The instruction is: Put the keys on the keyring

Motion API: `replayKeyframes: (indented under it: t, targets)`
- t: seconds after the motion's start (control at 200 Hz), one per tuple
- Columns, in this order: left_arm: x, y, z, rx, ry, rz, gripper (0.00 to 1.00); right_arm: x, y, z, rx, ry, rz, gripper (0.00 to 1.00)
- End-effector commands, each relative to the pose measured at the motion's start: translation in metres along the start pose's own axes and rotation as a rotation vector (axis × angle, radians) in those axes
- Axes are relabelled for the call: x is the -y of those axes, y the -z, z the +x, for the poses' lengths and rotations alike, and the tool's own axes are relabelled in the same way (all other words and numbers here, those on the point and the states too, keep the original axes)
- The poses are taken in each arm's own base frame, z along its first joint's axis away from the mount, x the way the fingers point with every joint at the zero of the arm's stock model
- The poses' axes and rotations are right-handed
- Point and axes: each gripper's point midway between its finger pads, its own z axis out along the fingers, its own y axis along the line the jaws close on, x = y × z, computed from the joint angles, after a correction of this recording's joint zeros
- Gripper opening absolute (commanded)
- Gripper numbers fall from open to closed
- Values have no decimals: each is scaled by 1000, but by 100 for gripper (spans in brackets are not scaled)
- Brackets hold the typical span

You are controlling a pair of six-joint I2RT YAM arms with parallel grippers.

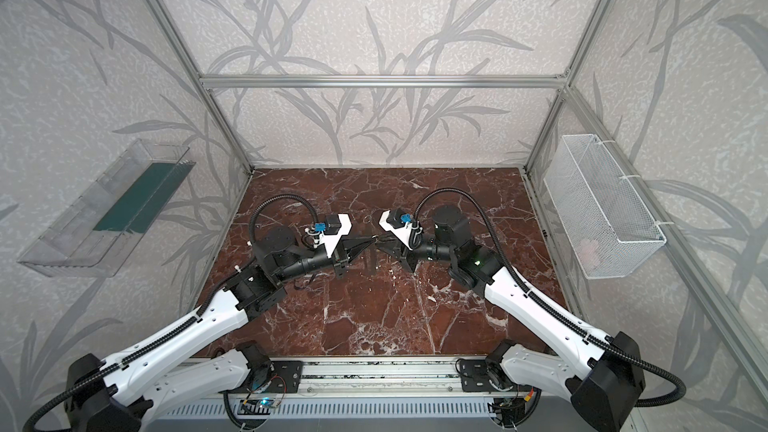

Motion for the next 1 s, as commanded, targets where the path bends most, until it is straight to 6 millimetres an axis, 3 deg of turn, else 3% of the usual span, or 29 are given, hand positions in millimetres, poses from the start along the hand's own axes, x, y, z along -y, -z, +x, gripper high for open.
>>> replayKeyframes:
  t: [0.0, 0.435, 0.995]
  targets:
    - [7, 6, -18, 71, -21, 23, 0, -6, 0, -14, 46, 22, -29, 26]
    - [-1, 11, -19, 86, -30, -38, 0, 4, 14, -8, 20, 60, 80, 41]
    - [-54, 7, -17, 95, -1, -312, 0, 16, 24, 3, 2, 60, 196, 45]
